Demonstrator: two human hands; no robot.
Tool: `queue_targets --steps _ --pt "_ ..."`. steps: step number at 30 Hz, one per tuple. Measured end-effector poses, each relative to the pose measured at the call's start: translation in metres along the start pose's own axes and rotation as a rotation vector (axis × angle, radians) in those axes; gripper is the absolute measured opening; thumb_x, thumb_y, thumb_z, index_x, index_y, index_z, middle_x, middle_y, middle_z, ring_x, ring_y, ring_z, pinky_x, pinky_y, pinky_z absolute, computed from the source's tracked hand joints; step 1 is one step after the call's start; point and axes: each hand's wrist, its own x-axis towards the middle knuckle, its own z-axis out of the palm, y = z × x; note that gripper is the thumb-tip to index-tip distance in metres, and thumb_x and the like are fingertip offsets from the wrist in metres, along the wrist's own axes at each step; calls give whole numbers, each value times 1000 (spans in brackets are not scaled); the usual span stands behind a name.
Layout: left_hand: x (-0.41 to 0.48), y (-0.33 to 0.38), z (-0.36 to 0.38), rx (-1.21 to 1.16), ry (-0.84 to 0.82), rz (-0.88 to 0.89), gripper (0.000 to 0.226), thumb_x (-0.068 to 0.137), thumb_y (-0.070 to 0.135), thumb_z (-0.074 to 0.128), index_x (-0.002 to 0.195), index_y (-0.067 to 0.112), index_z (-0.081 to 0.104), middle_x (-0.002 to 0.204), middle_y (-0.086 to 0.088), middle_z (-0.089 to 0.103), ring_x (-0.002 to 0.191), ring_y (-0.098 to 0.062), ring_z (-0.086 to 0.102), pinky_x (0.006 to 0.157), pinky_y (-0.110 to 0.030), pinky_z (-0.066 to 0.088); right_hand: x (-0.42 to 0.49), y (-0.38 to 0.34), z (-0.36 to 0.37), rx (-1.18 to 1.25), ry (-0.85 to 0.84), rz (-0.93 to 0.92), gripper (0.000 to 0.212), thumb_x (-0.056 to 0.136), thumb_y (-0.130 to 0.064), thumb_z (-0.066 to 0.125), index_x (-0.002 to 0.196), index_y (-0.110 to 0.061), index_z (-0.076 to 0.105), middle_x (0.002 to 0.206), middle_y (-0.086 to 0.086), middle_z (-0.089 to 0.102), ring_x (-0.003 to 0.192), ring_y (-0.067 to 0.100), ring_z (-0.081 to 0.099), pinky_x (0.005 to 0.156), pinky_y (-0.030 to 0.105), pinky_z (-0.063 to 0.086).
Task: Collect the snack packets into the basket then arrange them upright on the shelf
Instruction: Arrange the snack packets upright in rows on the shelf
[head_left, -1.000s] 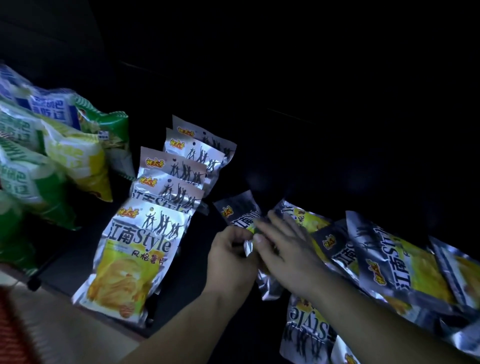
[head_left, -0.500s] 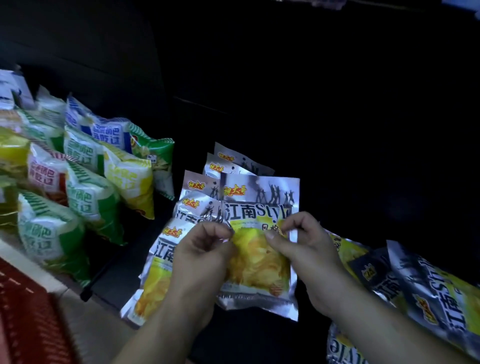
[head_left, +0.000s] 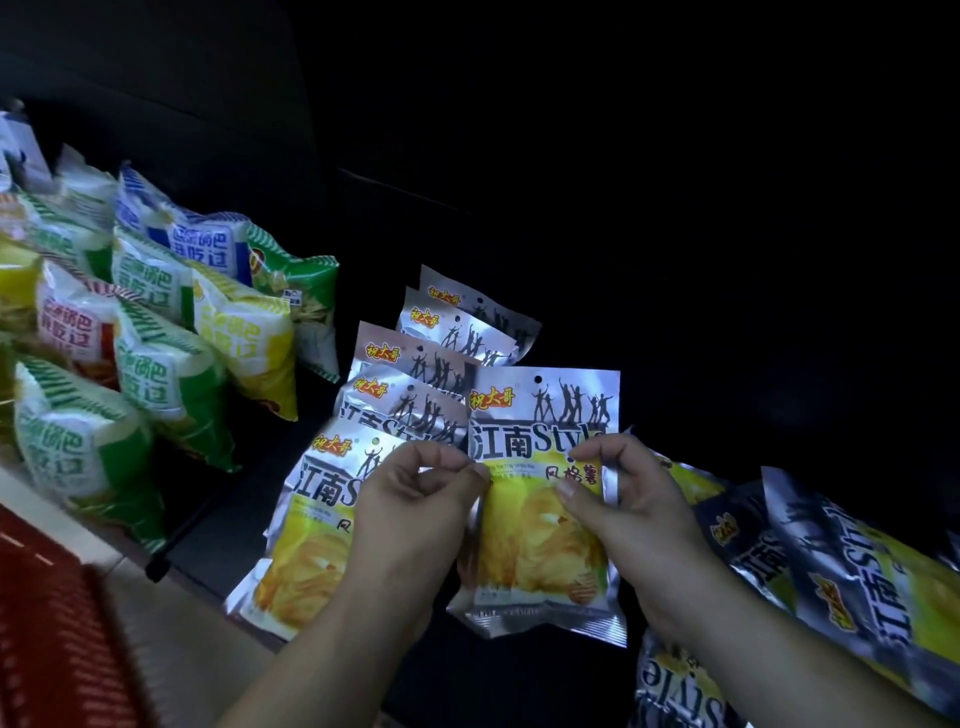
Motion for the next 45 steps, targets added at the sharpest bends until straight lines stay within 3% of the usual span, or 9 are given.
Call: queue_targets --steps 4,11,14,19,23,29,34,41,45 --pt "3 -8 4 63 -37 -5 17 88 -3 70 79 9 62 62 -15 63 58 -26 56 61 -52 53 2 5 -15 -9 -29 40 26 87 -15 78 97 -35 66 130 -15 61 120 9 59 96 33 52" --pt "3 -18 9 314 -53 172 27 92 -2 62 74 16 54 63 -20 60 45 -25 50 45 -34 40 -2 11 -36 -23 -61 123 30 82 -15 82 98 -37 68 132 -14 60 120 14 60 103 46 51" --pt "5 -17 12 350 -68 217 23 98 1 55 87 21 60 65 -20 63 42 -41 58 40 -44 49 -6 9 -32 -110 -117 104 40 74 -21 89 101 -40 66 127 -18 57 115 9 59 91 29 55" --pt "14 -3 15 372 -79 256 24 96 1 58 95 22 69 78 -4 73 68 -27 71 58 -30 55 5 9 -17 -165 42 15 41 76 -13 88 98 -34 60 116 -20 61 104 0 61 69 13 52" --pt "7 -5 5 394 -70 232 25 94 6 64 102 30 69 93 7 73 64 3 63 56 -14 49 29 8 -9 -186 214 -63 36 82 -11 82 95 -31 56 112 -21 58 88 -4 57 68 22 52" --pt "-2 -36 4 443 -144 175 29 92 5 66 101 33 68 78 5 72 57 -10 62 54 -23 48 65 13 -2 -213 337 -160 33 81 -7 81 89 -23 54 92 -13 54 85 -1 53 69 19 43" --pt "-7 -48 8 512 -235 196 40 90 10 69 111 43 64 107 11 69 95 7 64 74 -7 49 76 24 -6 -412 291 -217 34 82 -24 83 89 -31 50 95 -12 48 85 13 50 71 30 41" --pt "-6 -68 14 636 -368 232 56 88 16 67 134 45 54 130 36 46 120 7 53 105 -25 48 52 33 -39 -749 117 -207 37 96 -44 64 133 -39 61 120 -13 48 109 18 54 87 43 52" --pt "-6 -78 21 784 -415 306 65 87 3 61 140 38 51 140 25 40 128 7 41 104 1 27 31 32 -48 -812 112 -179 40 97 -44 62 136 -35 58 138 -13 43 117 16 55 92 39 50"
